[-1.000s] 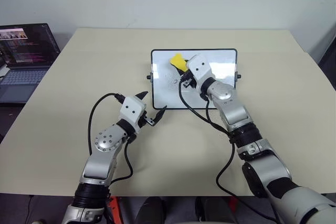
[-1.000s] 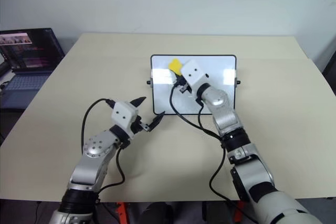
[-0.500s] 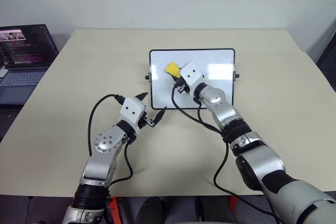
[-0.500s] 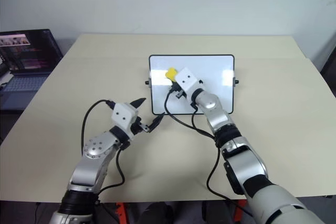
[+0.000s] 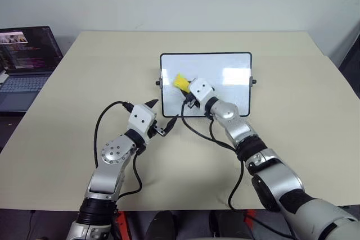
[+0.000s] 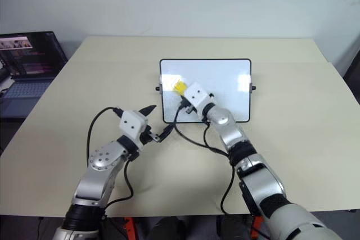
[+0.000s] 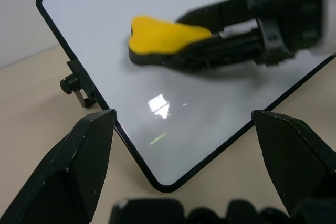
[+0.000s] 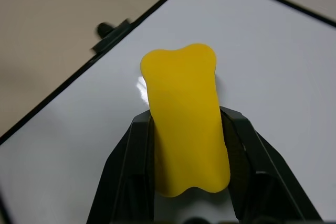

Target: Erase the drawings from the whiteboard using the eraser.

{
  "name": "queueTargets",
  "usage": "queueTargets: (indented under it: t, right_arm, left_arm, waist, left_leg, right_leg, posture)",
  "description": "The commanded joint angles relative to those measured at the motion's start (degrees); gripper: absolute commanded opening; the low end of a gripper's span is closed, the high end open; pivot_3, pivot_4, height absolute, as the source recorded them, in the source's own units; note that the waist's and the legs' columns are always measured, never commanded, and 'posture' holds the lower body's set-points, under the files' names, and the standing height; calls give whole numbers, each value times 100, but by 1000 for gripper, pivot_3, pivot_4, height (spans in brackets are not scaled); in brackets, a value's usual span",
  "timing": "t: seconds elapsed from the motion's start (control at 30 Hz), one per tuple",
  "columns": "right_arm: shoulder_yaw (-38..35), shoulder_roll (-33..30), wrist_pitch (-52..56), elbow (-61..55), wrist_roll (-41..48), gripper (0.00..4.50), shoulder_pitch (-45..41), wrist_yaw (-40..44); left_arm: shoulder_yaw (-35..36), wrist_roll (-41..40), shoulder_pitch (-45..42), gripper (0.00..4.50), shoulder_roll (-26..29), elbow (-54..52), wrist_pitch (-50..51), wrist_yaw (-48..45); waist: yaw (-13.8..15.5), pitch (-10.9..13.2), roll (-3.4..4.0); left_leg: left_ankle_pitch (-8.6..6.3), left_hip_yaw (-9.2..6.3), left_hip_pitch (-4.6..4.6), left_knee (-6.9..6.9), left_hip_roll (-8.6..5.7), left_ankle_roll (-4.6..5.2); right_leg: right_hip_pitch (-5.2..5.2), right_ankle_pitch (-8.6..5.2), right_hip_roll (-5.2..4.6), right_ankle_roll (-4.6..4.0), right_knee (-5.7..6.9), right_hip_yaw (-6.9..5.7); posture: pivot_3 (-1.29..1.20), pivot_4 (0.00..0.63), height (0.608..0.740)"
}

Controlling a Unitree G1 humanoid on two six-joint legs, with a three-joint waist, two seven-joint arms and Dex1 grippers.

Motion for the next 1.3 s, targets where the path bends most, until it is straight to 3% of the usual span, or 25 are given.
queueTargets:
  t: [0.03,0.4,0.87,1.1,1.3]
  right_arm:
    - [166,-105,221,-416,-154,1388,398,111]
    - [-21,-721,609,-1570,-27,1388,1150,369]
    - [-399,-782,1742,-3142,381,1388,671,426]
    - [-283,-463,1787,-2972,332,1388,377,343]
    - [-190,-223,1235,-1814,245,1388,-263,202]
  left_arm:
    - [91,-20,-9,4500,22,-249,-39,49]
    - [84,-15,31,4500,22,-232,-41,54]
    - [46,-31,-174,4500,21,-42,-96,-42]
    - [39,-32,-147,4500,17,-31,-128,-53]
    - [68,-38,-16,4500,43,-136,-113,-44]
  waist:
    - [2,0,0]
    - [37,-1,-1]
    - [-6,1,-1]
    - [9,1,0]
    - [-4,1,0]
  left_leg:
    - [0,-1,1,0,0,0]
    - [0,-7,4,7,-3,0]
    - [0,-4,-1,-3,0,0]
    - [0,-4,-3,-2,-2,0]
    - [0,-4,-1,-3,-1,0]
  right_leg:
    - [1,0,0,0,0,0]
    - [8,0,0,0,2,-4]
    - [-1,0,2,0,-4,-3]
    - [-1,0,0,0,-6,-3]
    - [-2,0,1,0,-4,-4]
  posture:
    - [0,150,740]
    - [0,150,740]
    - [0,150,740]
    - [0,150,740]
    - [0,150,740]
